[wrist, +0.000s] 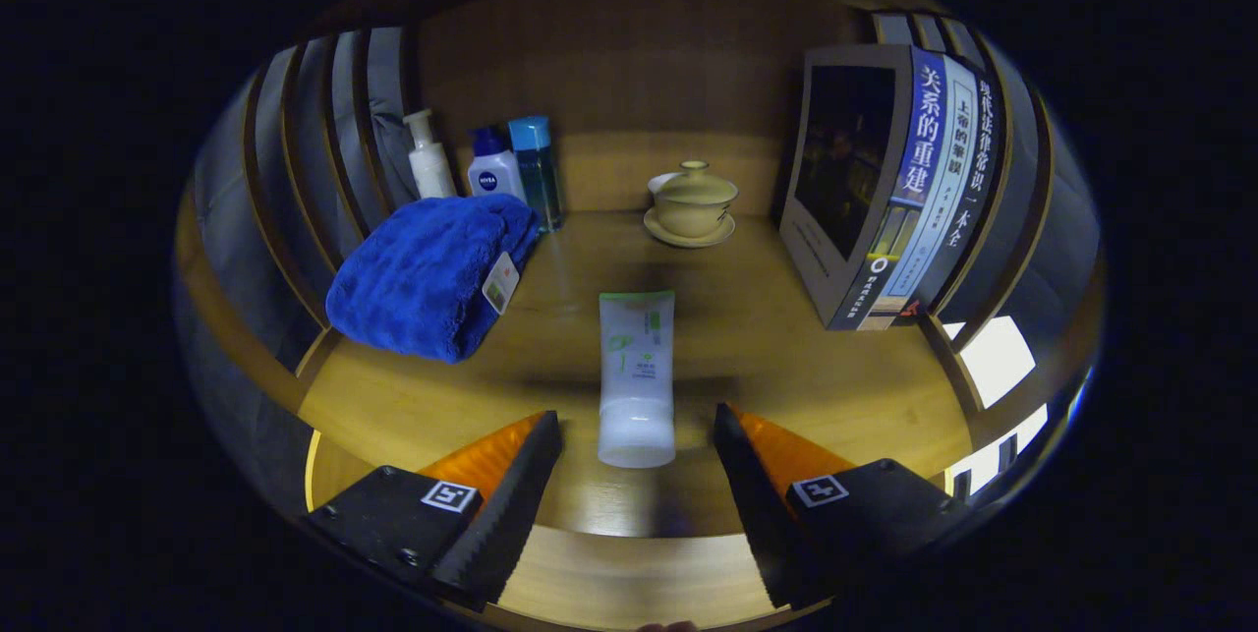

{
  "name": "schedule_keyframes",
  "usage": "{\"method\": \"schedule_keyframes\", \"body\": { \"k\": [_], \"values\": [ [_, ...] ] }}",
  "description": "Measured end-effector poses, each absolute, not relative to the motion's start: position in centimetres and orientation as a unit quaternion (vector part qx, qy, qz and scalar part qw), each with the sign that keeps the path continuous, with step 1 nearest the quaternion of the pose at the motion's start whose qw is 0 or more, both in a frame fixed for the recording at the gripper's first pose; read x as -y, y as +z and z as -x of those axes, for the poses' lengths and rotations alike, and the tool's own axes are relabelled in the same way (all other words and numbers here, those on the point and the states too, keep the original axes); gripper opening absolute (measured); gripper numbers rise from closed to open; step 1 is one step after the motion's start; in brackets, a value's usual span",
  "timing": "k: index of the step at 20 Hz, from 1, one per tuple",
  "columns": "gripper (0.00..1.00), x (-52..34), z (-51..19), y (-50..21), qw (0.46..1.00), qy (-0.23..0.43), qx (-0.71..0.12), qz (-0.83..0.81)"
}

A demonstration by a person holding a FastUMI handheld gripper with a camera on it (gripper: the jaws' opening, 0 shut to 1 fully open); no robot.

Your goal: Pull open the drawer, take out the items inside it, and place them on the countertop above the cabinet.

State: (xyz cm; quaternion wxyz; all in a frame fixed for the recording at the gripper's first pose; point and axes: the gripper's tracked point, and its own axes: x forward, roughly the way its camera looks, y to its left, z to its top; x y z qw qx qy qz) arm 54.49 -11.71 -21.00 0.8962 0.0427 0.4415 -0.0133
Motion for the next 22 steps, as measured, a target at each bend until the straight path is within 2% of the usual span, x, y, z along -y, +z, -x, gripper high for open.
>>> {"method": "schedule_keyframes", "body": {
  "k": [7,14,22],
  "values": [
    [1.0,8.4,-52.8,-12.7,0.943,0.03,-0.326,-0.067],
    [1.0,3.1,-45.8,-5.7,0.965,0.098,-0.231,-0.074],
    [1.0,0.8,-38.3,-3.2,0.979,0.12,-0.163,-0.028]
  ]
}}
